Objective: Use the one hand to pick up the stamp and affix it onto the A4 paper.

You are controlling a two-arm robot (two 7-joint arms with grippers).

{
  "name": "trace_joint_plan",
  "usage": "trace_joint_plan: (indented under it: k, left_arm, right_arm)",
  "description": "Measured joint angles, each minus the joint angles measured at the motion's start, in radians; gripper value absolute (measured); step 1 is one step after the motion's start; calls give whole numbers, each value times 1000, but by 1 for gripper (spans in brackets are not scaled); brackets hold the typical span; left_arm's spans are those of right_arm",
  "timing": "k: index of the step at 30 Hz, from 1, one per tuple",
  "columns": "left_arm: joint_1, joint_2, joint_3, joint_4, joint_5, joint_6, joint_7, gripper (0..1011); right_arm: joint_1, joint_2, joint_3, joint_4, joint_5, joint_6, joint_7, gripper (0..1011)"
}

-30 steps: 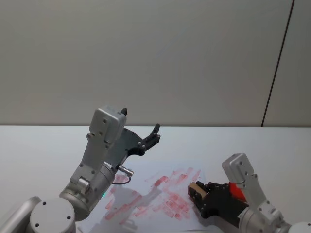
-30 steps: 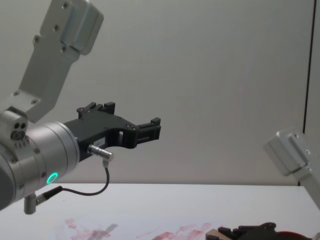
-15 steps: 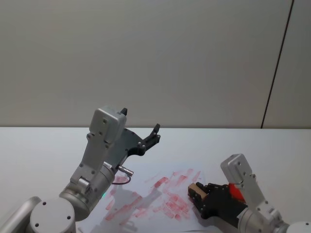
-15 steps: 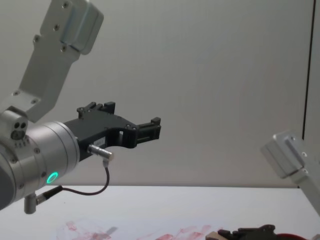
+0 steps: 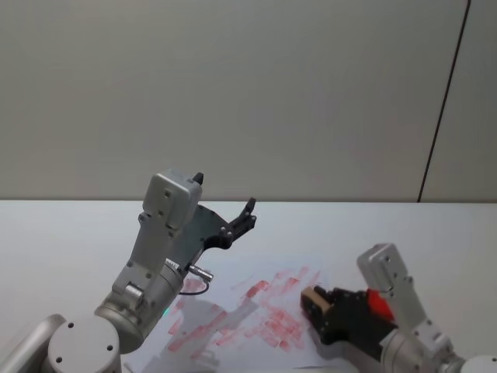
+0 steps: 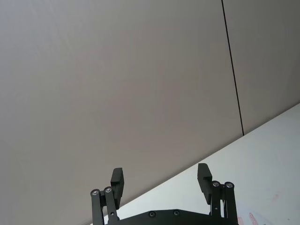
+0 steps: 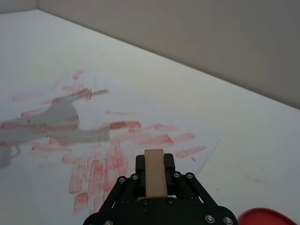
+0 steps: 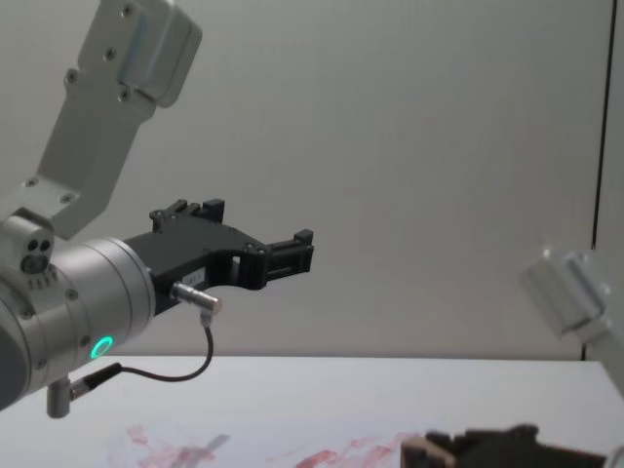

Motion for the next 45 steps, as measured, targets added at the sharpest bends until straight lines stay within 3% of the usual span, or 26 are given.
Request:
trace_joint_plan:
  k: [15,28,45]
  left_arm:
    - [0,0,0,0,0,0,0,1002]
    - [0,0,0,0,0,0,0,1002]
    - [0,0,0,0,0,0,0,1002]
  right_arm:
    - [-4,14,30,-112,73,-74,-69,216]
    - [-31,57,67,-153,102,-50,-116,216]
    - [-66,101,97,-132,115,-15,-148,216]
